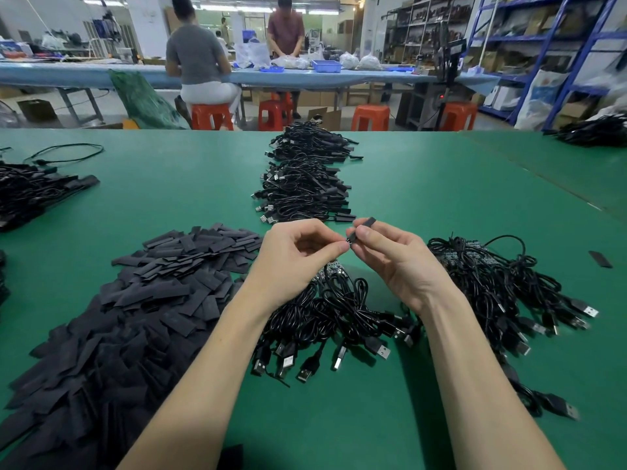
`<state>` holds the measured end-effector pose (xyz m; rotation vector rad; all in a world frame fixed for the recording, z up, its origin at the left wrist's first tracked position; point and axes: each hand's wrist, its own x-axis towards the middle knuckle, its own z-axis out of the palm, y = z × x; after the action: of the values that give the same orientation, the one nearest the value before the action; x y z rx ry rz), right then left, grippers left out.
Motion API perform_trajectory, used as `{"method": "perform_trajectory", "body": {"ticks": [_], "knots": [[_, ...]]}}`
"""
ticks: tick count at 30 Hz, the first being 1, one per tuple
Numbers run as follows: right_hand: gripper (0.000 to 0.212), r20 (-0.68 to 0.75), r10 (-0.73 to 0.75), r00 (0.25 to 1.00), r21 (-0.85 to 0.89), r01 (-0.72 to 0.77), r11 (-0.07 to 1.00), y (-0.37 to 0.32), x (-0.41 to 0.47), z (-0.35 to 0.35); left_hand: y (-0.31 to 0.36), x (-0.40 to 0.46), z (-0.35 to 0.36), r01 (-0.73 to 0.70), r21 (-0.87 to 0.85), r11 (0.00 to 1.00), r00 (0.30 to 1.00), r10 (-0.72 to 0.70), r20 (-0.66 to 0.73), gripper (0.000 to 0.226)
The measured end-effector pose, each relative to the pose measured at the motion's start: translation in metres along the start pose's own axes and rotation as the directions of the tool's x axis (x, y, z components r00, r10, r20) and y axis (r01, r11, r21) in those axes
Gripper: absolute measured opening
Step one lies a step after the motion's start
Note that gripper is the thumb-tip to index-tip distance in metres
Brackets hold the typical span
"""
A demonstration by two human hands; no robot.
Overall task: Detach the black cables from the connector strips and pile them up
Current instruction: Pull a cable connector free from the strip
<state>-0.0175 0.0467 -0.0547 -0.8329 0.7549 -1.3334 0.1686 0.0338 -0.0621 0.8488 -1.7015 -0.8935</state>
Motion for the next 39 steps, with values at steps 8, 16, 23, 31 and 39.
{"method": "perform_trajectory", "body": {"ticks": [8, 16, 23, 31, 39], "knots": [[0.015, 0.052, 0.017, 0.998, 0.035, -0.019, 0.999, 0.007, 0.002, 0.004, 0.003, 0.0, 0.0, -0.003, -0.099, 0.995, 0.999, -0.001, -0.033, 0.008], [0.036, -0.001, -0.192, 0.981, -0.113, 0.19, 0.975, 0.014, 0.002, 0.014, -0.001, 0.0, 0.005, 0.065, -0.196, 0.978, 0.995, -0.077, -0.058, 0.012], [0.029, -0.053, -0.239, 0.97, -0.136, 0.23, 0.964, 0.017, 0.001, 0.021, -0.002, 0.0, 0.007, 0.077, -0.226, 0.971, 0.986, -0.107, -0.125, 0.011], [0.031, -0.079, -0.221, 0.972, -0.082, 0.215, 0.973, 0.02, 0.003, 0.026, -0.001, 0.0, 0.005, 0.066, -0.227, 0.972, 0.981, -0.105, -0.161, 0.01], [0.028, -0.082, -0.227, 0.97, -0.095, 0.219, 0.971, 0.02, 0.004, 0.027, -0.002, 0.002, 0.007, 0.05, -0.191, 0.98, 0.981, -0.084, -0.177, 0.01]]}}
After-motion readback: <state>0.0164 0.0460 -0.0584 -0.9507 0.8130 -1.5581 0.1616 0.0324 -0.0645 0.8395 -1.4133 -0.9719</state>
